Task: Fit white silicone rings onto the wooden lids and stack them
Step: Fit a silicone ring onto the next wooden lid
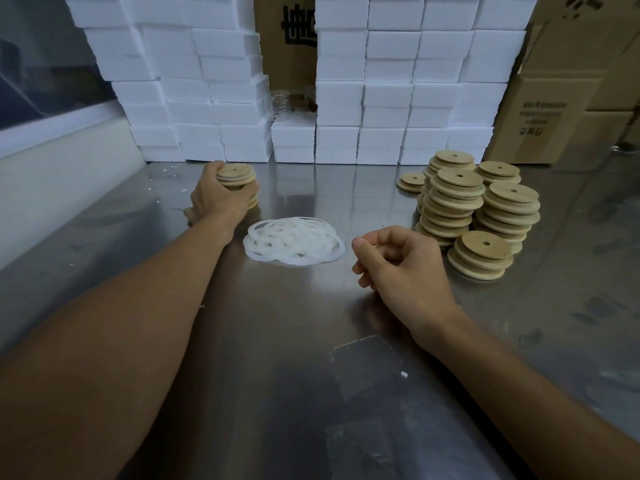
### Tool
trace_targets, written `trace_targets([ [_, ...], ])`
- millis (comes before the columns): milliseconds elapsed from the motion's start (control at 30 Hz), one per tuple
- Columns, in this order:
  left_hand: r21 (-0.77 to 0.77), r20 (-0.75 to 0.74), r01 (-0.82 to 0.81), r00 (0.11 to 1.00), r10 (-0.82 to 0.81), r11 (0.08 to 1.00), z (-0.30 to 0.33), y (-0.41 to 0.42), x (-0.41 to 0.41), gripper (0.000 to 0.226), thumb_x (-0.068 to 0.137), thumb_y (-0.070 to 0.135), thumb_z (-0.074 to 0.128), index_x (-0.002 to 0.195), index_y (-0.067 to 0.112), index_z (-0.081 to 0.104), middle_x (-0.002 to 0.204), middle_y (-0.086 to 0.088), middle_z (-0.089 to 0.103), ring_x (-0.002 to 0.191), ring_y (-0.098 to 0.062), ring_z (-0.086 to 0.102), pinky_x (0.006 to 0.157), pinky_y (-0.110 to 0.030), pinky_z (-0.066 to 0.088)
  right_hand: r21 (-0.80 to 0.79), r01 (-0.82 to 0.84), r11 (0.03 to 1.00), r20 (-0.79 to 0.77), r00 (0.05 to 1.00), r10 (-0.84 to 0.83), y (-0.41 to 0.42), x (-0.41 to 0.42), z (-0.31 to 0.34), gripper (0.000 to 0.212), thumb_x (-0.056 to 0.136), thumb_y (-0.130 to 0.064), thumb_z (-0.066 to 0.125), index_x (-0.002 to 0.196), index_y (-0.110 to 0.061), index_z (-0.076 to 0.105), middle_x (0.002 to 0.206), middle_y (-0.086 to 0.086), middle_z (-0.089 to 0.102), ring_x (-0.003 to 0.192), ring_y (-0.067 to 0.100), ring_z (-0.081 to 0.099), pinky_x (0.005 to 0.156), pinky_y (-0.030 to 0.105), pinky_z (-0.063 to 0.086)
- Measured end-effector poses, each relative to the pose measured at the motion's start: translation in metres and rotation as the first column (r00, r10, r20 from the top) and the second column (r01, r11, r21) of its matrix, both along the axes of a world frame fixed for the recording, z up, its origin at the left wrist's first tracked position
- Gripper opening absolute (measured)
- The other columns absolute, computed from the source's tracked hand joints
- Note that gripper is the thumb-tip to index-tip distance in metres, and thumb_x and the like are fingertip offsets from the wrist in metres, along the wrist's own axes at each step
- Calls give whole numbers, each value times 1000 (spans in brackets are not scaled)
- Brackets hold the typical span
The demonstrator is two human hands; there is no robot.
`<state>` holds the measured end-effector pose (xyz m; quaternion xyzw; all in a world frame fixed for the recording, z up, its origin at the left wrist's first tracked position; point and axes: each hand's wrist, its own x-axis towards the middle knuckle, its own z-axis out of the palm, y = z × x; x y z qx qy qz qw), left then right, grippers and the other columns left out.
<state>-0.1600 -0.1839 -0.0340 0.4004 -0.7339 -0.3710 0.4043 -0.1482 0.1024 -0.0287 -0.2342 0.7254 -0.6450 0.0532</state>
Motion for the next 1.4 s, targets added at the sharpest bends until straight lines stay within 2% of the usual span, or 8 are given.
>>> trace_targets([
  [367,26,-23,8,1000,-7,1000,-2,2,13,90,55,59,84,130,23,51,130,-1,58,115,-21,55,93,-36,50,29,8,1000,-17,1000,-8,1,0,2,10,92,-20,68,86,-12,68,65,4,71,54,10,64,61,25,54],
  [567,76,-34,28,999,-25,997,2,6,16,79,53,64,81,115,20,59,117,1,64,102,-19,62,55,-21,41,39,17,999,-16,1000,-17,1,-1,1,10,92,-22,68,86,-14,68,65,3,72,54,10,65,62,28,55],
  [800,8,-37,-13,999,13,1000,-1,13,26,102,55,59,84,137,23,35,138,-5,44,128,-25,44,104,-43,42,131,174,976,-305,944,-128,6,-7,1,10,91,-27,67,84,-20,67,62,-2,68,62,14,68,66,38,58],
  [933,-50,-9,11,1000,-11,999,-8,27,46,86,57,54,84,123,22,39,129,-6,44,120,-27,47,99,-50,45,183,398,899,-500,825,-264,19,-21,3,11,91,-29,63,88,-20,67,71,-10,66,68,14,64,78,42,54],
  [1000,-71,19,40,999,-38,997,-9,36,56,71,61,50,84,111,24,40,122,-7,48,116,-29,49,96,-51,47,205,527,825,-582,743,-330,26,-28,4,10,91,-29,61,89,-22,67,75,-12,66,76,16,63,91,35,36],
  [1067,-96,58,62,997,-57,993,-8,45,64,61,64,47,84,102,25,42,113,-7,53,111,-30,52,93,-51,47,263,637,725,-631,682,-370,32,-33,5,10,89,-30,59,91,-23,66,81,-8,67,84,20,60,87,37,25],
  [1267,-178,136,211,973,-188,961,-8,70,80,37,70,44,81,85,25,54,78,4,53,75,-18,50,81,-47,51,482,649,589,-541,749,-383,44,-41,7,20,86,-23,57,99,-13,67,112,8,60,112,33,46,96,51,33],
  [1400,-267,195,297,948,-251,917,-7,80,87,31,71,44,82,88,26,64,82,10,54,80,-15,52,85,-46,50,531,627,570,-509,774,-376,47,-39,8,21,84,-20,57,102,-13,66,117,12,54,118,36,41,97,51,33],
])
